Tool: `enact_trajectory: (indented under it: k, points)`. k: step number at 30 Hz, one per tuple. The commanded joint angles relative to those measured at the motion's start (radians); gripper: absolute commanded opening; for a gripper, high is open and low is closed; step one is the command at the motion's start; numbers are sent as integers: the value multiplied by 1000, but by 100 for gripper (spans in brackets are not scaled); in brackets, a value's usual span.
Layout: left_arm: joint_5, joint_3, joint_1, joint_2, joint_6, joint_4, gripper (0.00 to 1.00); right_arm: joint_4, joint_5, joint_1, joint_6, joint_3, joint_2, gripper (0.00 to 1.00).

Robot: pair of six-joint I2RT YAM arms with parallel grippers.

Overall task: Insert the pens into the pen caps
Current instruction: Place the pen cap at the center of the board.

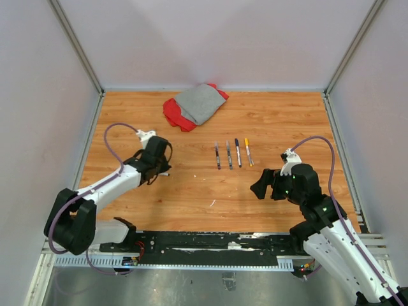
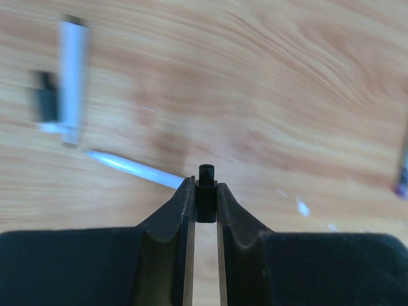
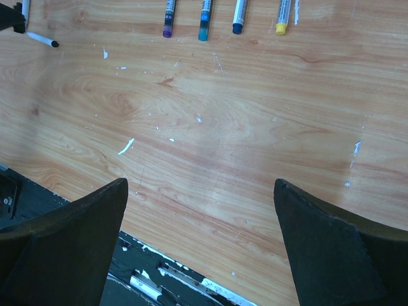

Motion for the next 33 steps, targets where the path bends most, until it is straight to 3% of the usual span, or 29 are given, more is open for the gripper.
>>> enact_trajectory:
  k: [1,6,12,20,26,33]
  points:
    - [-38,65,-243,45,-91,-26,10,-6,10,-12,-7,-1,-5,97]
    - [-88,122,-450,179,-135,-34,13,-5,9,-12,-2,-2,-1,97]
    - [-41,119,-499,260,-142,27,20,0,-1,-12,6,-1,6,97]
    - [-70,129,-499,272,-131,3,37,2,-5,-12,6,0,12,97]
    - [-160,171,-484,227,-73,-59,37,0,-6,-12,7,-1,13,97]
    - [-134,140,-261,104,59,-42,34,-14,-8,-12,-1,3,10,97]
